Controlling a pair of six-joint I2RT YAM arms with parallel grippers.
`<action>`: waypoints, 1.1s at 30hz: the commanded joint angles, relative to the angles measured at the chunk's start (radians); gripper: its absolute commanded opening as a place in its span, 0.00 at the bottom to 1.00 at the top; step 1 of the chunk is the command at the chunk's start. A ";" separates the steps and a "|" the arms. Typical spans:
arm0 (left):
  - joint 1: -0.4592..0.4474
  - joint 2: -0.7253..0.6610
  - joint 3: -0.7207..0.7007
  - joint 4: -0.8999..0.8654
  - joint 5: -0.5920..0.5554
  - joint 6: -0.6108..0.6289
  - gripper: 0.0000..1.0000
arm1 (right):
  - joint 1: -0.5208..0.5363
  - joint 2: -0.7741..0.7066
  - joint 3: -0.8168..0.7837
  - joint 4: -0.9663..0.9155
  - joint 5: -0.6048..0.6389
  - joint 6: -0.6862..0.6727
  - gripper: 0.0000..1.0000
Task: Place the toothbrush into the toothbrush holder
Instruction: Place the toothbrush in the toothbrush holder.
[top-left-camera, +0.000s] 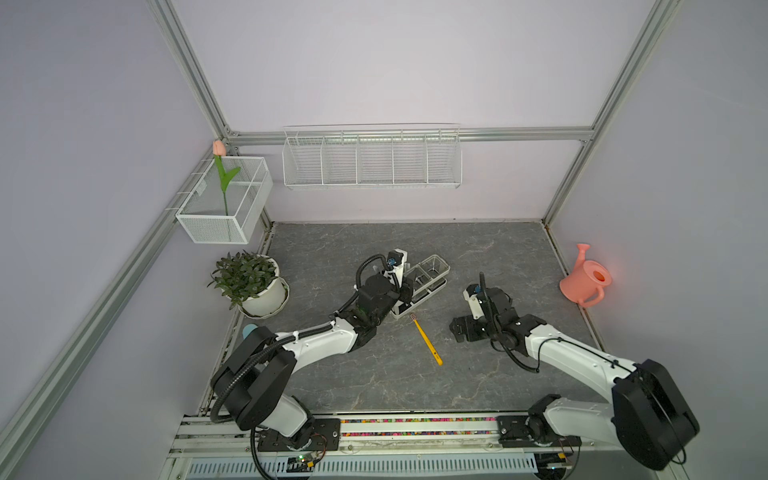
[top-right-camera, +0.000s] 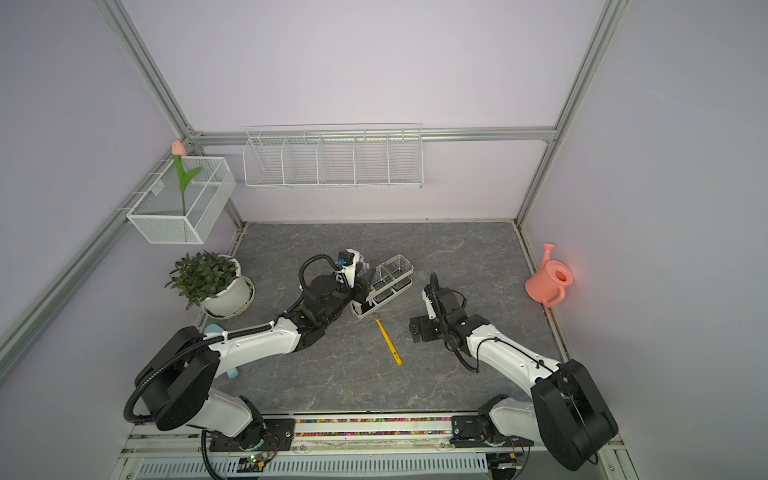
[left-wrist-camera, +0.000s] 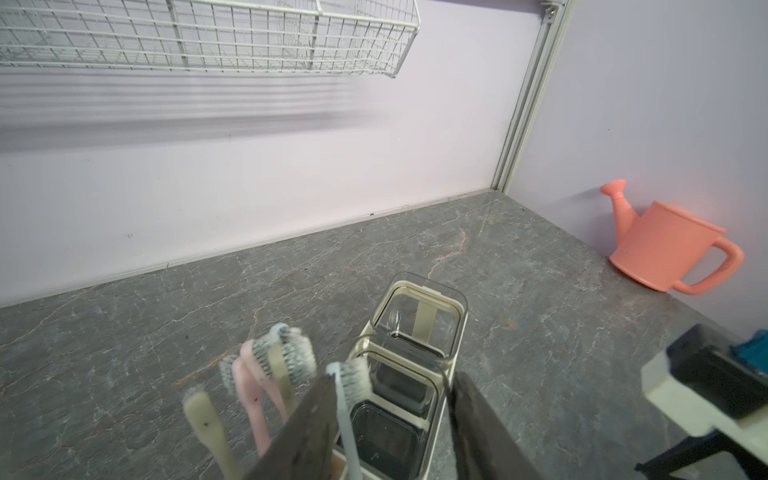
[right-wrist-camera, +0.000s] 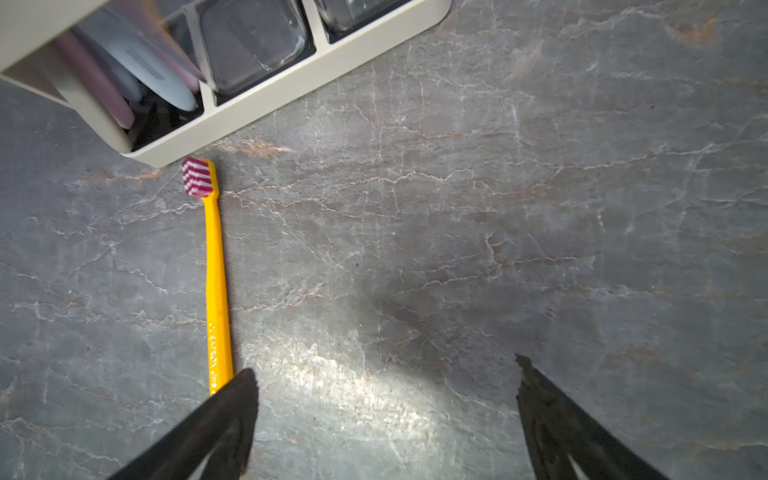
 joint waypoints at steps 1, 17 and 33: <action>0.004 -0.035 0.020 -0.070 0.029 -0.015 0.49 | -0.006 0.013 0.024 -0.030 -0.022 0.009 0.99; 0.004 -0.287 0.050 -0.311 0.082 -0.071 0.53 | 0.013 0.127 0.039 -0.003 -0.112 0.006 0.87; 0.004 -0.588 -0.148 -0.511 -0.004 -0.156 0.55 | 0.242 0.311 0.117 0.063 -0.049 0.024 0.79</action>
